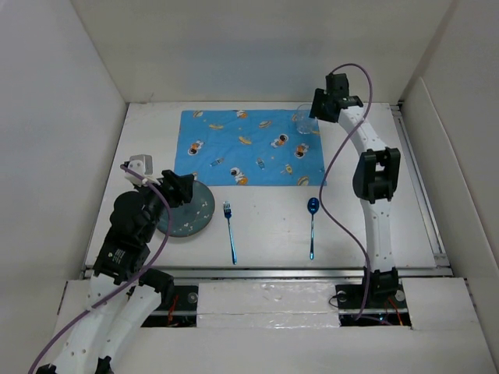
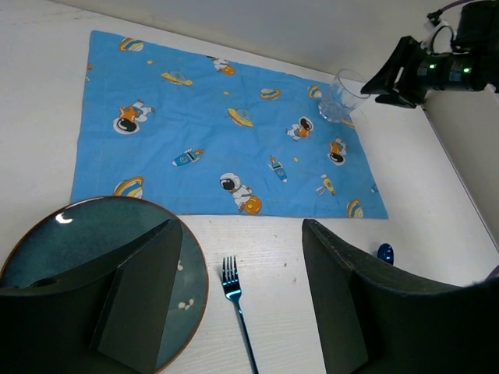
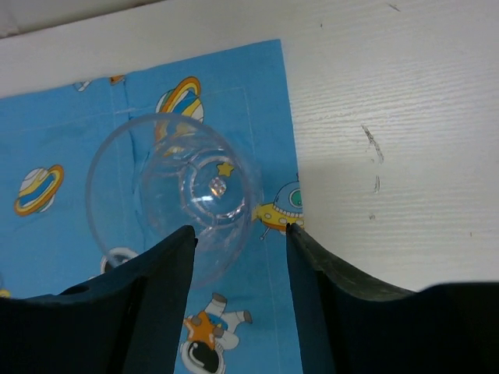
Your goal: Set the dinner table for one person
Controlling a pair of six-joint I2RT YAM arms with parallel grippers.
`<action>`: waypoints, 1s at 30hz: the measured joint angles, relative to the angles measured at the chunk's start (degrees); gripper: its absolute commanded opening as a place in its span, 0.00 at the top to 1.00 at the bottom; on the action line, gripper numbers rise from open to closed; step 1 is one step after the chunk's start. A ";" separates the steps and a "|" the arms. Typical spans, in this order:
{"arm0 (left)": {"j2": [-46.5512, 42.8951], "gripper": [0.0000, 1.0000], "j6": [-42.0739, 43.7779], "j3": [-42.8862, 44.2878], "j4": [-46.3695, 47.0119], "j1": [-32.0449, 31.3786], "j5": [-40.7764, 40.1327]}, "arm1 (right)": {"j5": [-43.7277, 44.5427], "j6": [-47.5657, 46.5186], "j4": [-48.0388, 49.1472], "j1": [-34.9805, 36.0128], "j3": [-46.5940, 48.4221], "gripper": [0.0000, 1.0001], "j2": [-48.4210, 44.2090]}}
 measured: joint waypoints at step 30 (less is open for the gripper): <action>-2.95 0.57 -0.48 0.00 -0.46 0.00 -3.19 | -18.93 13.73 47.56 42.05 -65.37 0.54 -30.14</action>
